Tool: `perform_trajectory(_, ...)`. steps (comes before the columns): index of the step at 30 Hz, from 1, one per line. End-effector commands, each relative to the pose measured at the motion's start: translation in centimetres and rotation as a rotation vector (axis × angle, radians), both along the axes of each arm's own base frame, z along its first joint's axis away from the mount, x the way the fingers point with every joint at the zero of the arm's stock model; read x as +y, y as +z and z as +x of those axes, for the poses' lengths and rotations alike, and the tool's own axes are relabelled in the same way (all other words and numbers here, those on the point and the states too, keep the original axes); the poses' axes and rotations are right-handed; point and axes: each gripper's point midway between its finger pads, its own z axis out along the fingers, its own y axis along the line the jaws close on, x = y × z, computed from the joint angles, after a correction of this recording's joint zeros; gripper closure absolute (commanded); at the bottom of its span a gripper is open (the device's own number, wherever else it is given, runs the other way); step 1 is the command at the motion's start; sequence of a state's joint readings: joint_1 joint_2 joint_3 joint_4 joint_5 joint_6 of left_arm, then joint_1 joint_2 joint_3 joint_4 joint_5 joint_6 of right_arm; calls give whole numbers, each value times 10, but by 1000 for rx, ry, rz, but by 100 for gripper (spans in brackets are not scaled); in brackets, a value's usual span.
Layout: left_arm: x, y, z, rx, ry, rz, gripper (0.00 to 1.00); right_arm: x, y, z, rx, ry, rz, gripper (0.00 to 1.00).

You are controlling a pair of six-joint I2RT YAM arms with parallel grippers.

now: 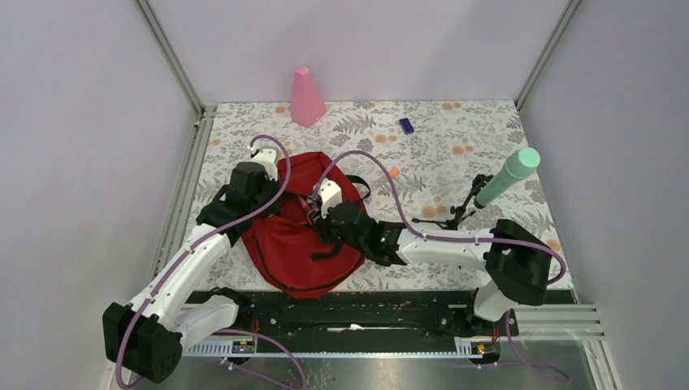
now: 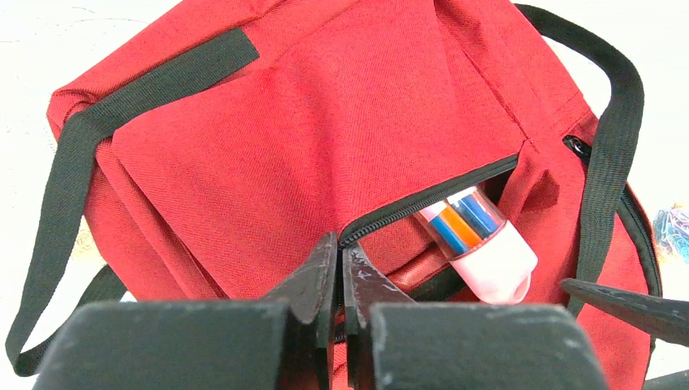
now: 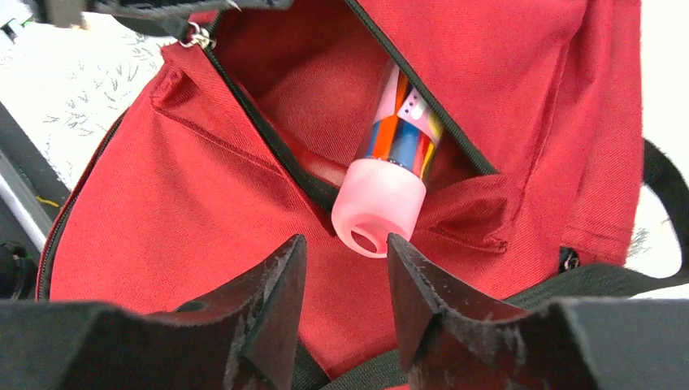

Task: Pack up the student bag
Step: Place the stationery in the student bag.

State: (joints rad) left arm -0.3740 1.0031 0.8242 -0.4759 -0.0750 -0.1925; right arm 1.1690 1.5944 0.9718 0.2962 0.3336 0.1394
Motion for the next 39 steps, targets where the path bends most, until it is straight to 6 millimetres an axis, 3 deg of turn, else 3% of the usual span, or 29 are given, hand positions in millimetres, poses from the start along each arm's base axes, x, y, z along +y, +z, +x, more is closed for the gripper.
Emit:
perform_trajectory(1, -7, 37, 18, -121, 6, -58, 100, 9, -4, -4, 166, 23, 86, 54)
perform_trajectory(6, -6, 38, 18, -127, 10, -56, 100, 8, -17, 13, 218, -41, 64, 61)
perform_trajectory(13, -5, 40, 18, -132, 14, -54, 100, 11, -24, 28, 214, -72, 61, 62)
perform_trajectory(22, -5, 41, 17, -134, 10, -58, 100, 38, -24, 65, 100, -96, 82, 62)
perform_trajectory(28, -5, 41, 17, -136, 12, -57, 100, 50, -12, 85, 40, -116, 107, 61)
perform_trajectory(34, -4, 41, 17, -137, 15, -54, 100, 48, 2, 76, 17, -65, 125, 58)
perform_trajectory(39, -3, 40, 17, -136, 18, -51, 100, 26, 12, 51, 8, 8, 143, 55)
